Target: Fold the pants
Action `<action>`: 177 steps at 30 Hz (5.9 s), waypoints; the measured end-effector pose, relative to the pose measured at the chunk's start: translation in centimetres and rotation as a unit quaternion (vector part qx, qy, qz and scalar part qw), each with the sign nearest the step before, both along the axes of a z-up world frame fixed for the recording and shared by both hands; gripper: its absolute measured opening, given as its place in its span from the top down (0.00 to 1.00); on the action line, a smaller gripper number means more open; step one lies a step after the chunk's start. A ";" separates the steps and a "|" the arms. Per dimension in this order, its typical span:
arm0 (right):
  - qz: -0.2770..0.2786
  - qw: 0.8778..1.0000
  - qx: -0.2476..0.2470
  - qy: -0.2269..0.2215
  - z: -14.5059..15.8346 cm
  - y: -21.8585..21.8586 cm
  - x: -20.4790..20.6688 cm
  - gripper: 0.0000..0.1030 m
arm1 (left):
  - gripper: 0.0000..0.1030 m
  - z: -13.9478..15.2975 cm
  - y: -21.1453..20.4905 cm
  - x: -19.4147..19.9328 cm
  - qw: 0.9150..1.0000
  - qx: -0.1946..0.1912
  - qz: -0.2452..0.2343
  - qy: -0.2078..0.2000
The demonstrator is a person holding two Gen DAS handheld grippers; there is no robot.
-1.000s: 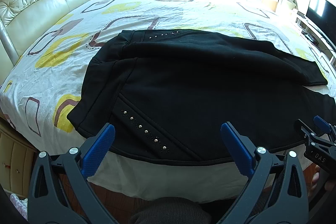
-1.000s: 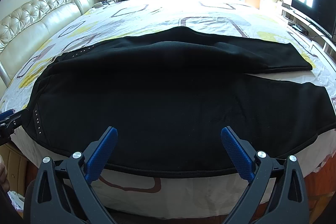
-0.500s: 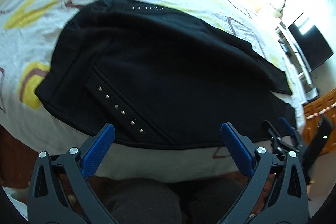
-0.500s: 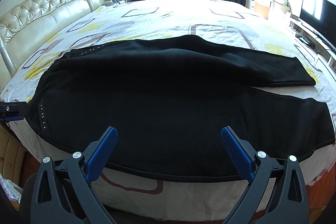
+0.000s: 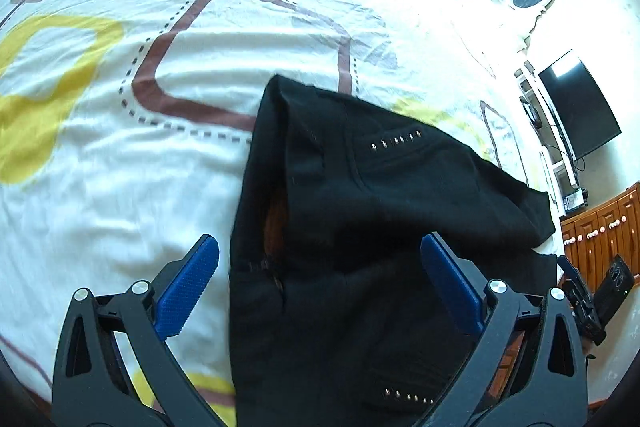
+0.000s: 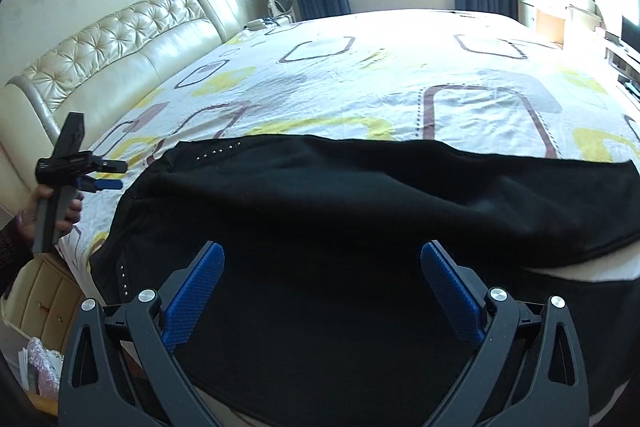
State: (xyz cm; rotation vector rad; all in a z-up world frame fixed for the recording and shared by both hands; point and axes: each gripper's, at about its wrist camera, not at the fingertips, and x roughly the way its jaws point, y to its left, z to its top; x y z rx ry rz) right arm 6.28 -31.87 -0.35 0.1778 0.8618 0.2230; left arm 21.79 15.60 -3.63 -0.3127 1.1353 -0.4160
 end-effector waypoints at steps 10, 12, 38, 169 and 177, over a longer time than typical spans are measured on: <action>0.006 0.999 0.022 0.030 -2.1 -1.2 7.5 0.05 | 0.02 -5.1 -2.2 9.5 0.989 -0.127 -0.046 0.067; 0.025 0.998 0.040 0.050 -2.9 -1.5 8.9 0.05 | 0.02 -5.6 -1.6 10.4 0.986 -0.146 -0.048 0.070; 0.212 0.950 -0.064 0.221 -8.8 2.4 22.4 0.90 | 0.87 -7.6 -1.7 12.1 0.976 -0.169 -0.050 0.130; -0.438 0.846 0.300 0.056 -8.3 -40.1 -13.7 0.48 | 0.10 -8.4 3.6 -20.5 0.890 -0.203 0.379 0.151; -0.446 0.851 0.269 0.061 -8.6 -39.0 -10.7 0.81 | 0.08 -8.4 3.3 -20.8 0.891 -0.204 0.377 0.146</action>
